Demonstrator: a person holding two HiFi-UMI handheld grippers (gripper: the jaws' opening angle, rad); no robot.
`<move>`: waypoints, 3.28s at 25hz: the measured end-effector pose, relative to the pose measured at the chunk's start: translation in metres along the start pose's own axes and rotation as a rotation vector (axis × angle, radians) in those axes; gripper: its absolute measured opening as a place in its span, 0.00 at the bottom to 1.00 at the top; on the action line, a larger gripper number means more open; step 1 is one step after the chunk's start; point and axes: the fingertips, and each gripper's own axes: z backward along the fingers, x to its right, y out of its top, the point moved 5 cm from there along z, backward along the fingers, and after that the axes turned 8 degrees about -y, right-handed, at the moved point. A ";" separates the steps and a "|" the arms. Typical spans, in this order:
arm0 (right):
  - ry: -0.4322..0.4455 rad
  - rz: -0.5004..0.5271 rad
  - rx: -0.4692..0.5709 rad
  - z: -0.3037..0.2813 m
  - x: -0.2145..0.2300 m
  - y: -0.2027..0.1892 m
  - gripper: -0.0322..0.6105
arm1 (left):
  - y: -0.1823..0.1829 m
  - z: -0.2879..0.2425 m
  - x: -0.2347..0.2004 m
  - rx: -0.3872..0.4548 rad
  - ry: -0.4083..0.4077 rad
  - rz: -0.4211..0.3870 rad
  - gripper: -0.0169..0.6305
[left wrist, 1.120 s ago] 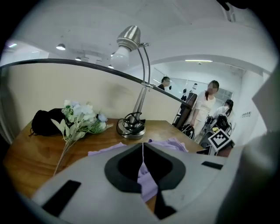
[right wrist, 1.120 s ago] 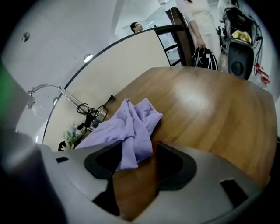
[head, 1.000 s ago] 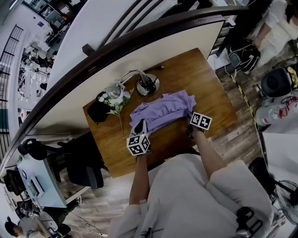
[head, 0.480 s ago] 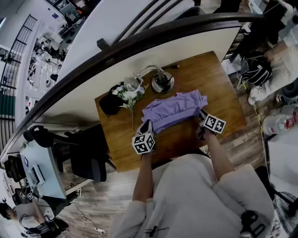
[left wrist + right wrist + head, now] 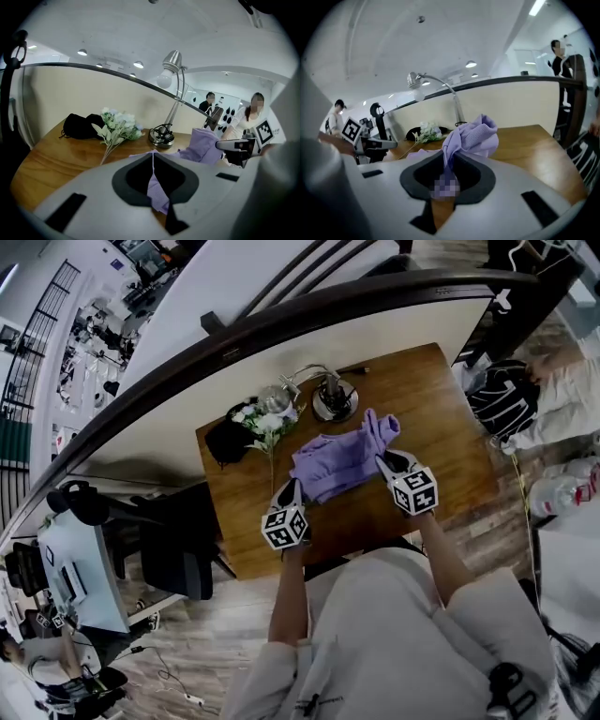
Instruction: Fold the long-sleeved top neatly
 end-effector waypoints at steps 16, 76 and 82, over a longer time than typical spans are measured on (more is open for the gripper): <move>0.174 0.594 -0.058 -0.066 -0.182 -0.017 0.16 | -0.021 0.043 -0.042 -0.013 0.077 0.040 0.07; -0.036 0.759 -0.305 -0.055 -0.106 -0.124 0.14 | -0.033 -0.108 -0.020 -0.157 -0.070 -0.132 0.07; -0.025 0.730 -0.325 -0.054 -0.104 -0.130 0.14 | -0.033 -0.109 -0.024 -0.164 -0.084 -0.118 0.07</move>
